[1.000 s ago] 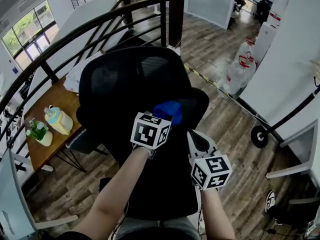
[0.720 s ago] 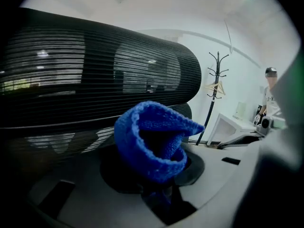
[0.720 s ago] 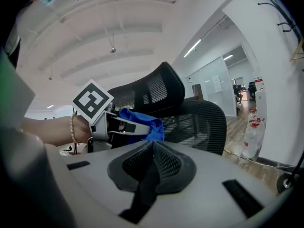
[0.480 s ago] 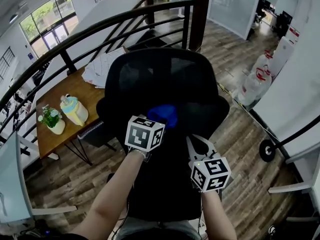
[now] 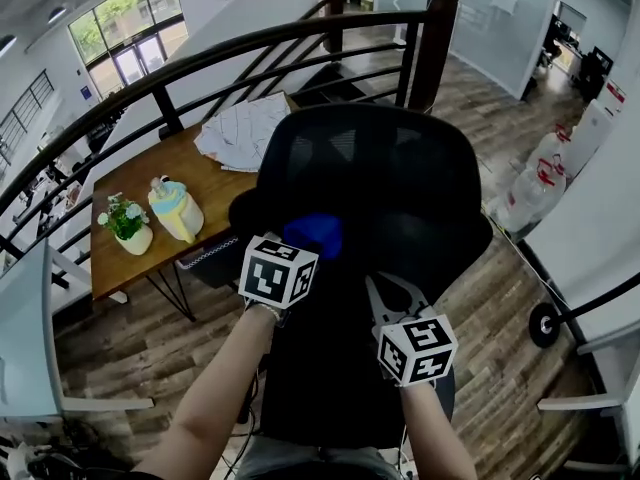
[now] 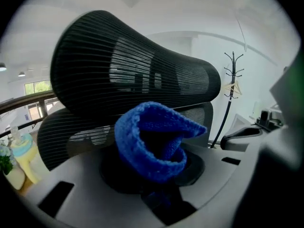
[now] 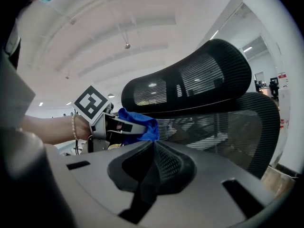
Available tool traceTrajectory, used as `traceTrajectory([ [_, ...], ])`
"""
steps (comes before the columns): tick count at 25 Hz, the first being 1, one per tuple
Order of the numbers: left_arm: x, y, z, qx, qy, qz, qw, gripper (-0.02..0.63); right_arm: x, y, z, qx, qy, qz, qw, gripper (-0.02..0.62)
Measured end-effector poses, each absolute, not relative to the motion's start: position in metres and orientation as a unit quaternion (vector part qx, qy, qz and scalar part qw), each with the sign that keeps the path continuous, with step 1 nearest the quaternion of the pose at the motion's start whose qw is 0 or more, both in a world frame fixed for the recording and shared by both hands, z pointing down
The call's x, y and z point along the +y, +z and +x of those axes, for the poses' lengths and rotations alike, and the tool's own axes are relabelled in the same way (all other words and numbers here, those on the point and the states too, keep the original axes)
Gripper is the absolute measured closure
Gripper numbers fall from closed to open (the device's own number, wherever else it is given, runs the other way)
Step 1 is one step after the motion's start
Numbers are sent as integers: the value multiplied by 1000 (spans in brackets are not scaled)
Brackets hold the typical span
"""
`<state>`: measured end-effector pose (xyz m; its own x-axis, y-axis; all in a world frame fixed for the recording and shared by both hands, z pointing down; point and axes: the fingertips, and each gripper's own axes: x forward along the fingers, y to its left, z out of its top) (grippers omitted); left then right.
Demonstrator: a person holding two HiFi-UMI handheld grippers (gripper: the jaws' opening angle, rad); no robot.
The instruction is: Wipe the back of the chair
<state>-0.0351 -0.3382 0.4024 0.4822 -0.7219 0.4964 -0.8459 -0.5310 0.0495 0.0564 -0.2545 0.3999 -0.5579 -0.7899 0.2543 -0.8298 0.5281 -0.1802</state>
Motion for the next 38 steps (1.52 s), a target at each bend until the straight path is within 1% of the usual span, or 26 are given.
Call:
traceTrajectory([
  [12,-336,404,-119,-516,209,817,153,486,-261,404,2,-890,138,428,81,566],
  [18,-333,406,-156,-546,202,797,161,488,-263,401,-9,-892,137,424,77,566],
  [23,-329,409,-173,-562,197,786,166,487,-260,401,-9,-888,140,431,74,566],
  [31,-317,407,-170,-566,186,786,167,487,-252,405,14,-872,148,461,68,566],
  [38,-307,414,-110,-508,195,823,163,486,-241,403,51,-848,151,504,54,566],
])
